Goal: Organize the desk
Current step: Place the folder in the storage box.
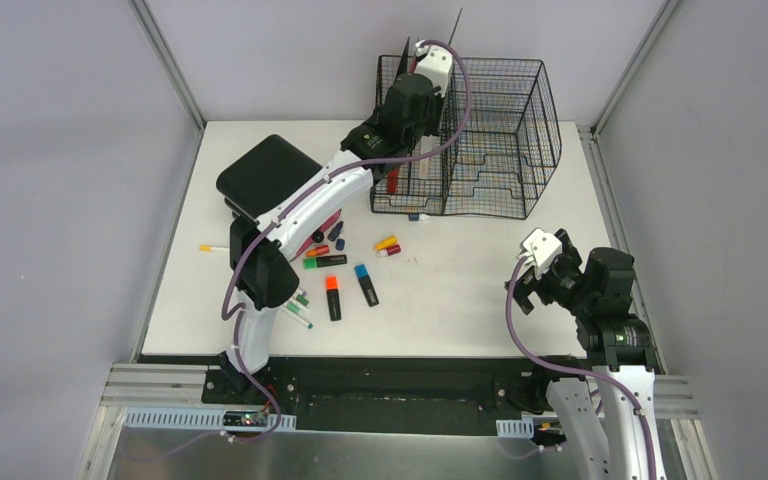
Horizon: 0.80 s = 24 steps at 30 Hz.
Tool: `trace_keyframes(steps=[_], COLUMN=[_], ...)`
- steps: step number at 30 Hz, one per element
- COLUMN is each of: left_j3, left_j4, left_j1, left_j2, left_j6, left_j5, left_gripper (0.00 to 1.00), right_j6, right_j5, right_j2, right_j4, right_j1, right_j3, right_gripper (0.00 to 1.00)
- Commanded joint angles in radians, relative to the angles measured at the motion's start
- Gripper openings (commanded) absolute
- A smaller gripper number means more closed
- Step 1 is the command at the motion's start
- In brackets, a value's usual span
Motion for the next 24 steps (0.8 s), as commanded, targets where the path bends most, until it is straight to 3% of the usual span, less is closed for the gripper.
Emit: trace_keyframes(steps=[1, 24], left_j3=[0.071, -0.012], left_j4=[0.163, 0.192], left_j1=[0.025, 0.058], left_j2=[0.003, 0.037], left_j6=[0.016, 0.020], left_j5=[0.025, 0.101], left_gripper=[0.00, 0.00], right_j6=[-0.011, -0.019], right_j5=[-0.013, -0.017], right_j2=[-0.005, 0.000], right_j4=[0.026, 0.023], right_j1=[-0.005, -0.005], right_j3=[0.000, -0.001], right_gripper=[0.99, 0.99])
